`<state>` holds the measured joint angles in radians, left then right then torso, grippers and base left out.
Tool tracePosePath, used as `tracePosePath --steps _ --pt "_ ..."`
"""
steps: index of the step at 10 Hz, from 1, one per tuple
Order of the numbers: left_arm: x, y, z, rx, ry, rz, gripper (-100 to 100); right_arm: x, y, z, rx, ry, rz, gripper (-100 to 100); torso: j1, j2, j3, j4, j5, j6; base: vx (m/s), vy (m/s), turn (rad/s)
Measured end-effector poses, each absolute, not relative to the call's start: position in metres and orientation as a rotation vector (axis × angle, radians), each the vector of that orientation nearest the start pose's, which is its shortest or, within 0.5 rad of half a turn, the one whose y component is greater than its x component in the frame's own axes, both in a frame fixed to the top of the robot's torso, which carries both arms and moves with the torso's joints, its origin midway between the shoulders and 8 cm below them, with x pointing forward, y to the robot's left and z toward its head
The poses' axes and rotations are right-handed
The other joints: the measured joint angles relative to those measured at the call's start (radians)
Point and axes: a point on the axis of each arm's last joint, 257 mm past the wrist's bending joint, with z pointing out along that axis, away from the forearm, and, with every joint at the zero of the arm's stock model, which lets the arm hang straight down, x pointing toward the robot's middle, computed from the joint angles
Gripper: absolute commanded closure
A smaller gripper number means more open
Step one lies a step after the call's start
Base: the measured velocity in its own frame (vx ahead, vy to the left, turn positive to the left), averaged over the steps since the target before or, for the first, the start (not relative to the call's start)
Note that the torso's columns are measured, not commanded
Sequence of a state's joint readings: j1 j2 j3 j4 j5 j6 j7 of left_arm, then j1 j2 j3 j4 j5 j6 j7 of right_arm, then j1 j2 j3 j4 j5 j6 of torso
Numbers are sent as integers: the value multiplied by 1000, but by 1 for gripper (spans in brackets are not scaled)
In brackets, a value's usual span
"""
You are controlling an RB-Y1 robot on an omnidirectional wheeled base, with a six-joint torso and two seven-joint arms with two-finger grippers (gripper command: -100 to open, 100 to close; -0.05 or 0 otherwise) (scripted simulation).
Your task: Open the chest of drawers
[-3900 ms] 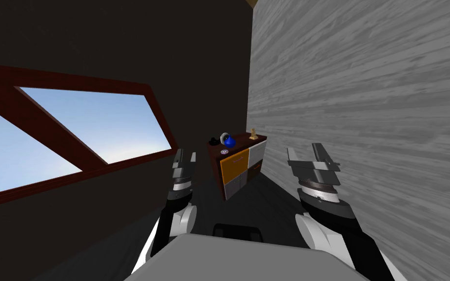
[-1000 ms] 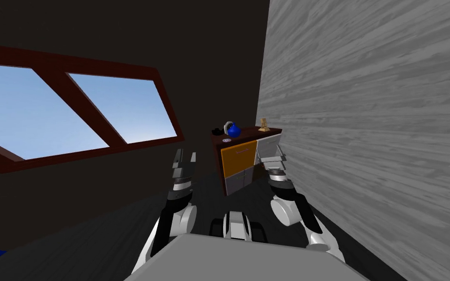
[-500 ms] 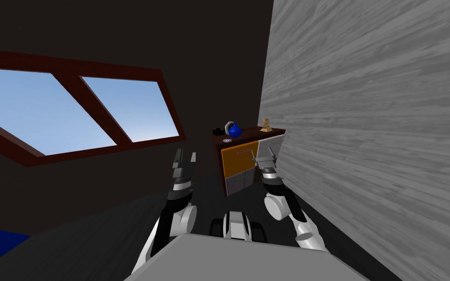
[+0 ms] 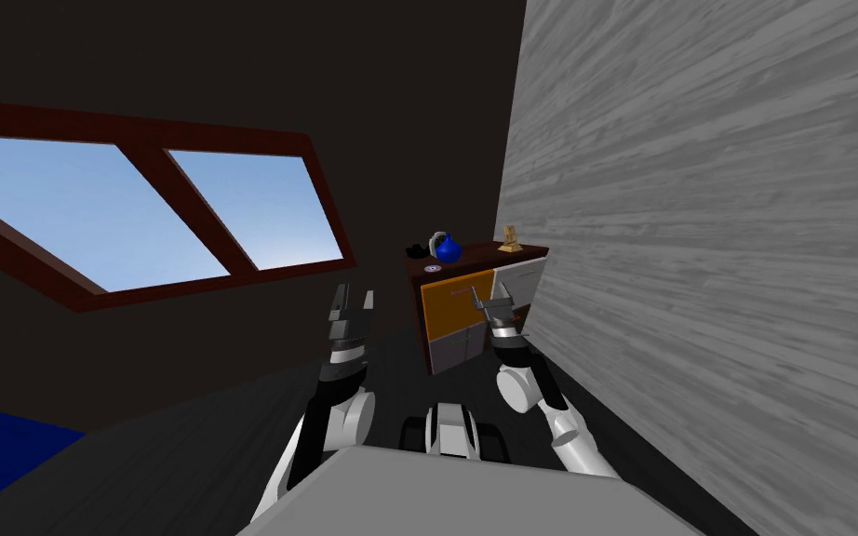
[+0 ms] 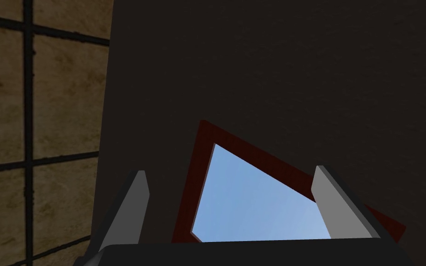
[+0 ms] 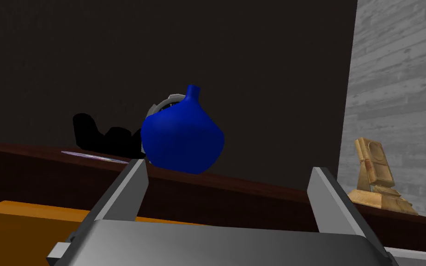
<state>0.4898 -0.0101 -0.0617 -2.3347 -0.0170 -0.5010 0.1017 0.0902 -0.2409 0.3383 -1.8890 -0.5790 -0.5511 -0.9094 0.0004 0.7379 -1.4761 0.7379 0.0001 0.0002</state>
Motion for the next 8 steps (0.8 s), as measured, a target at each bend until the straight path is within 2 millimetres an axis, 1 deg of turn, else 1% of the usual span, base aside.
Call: tracePosePath --steps 2,3,4,5,8 --pt "335 255 52 -646 543 -1467 0 459 -157 -37 -1401 -156 -2770 -100 0 0 0 0 0 0 20 -40 43" --pt "335 255 52 -646 542 -1467 0 464 -150 -45 -1407 -127 -2713 -100 0 0 0 0 0 0 15 -39 34" --pt "335 255 52 -646 542 -1467 0 468 -147 -49 -1406 -102 -2672 -100 0 0 0 0 0 0 23 -44 49" --pt "335 255 52 -646 543 -1467 0 474 -139 -57 -1414 -75 -2615 -100 0 0 0 0 0 0 18 -37 30" --pt "335 255 52 -646 543 -1467 0 482 -128 -71 -1422 -3 -2478 -100 0 0 0 0 0 0 15 -36 19"
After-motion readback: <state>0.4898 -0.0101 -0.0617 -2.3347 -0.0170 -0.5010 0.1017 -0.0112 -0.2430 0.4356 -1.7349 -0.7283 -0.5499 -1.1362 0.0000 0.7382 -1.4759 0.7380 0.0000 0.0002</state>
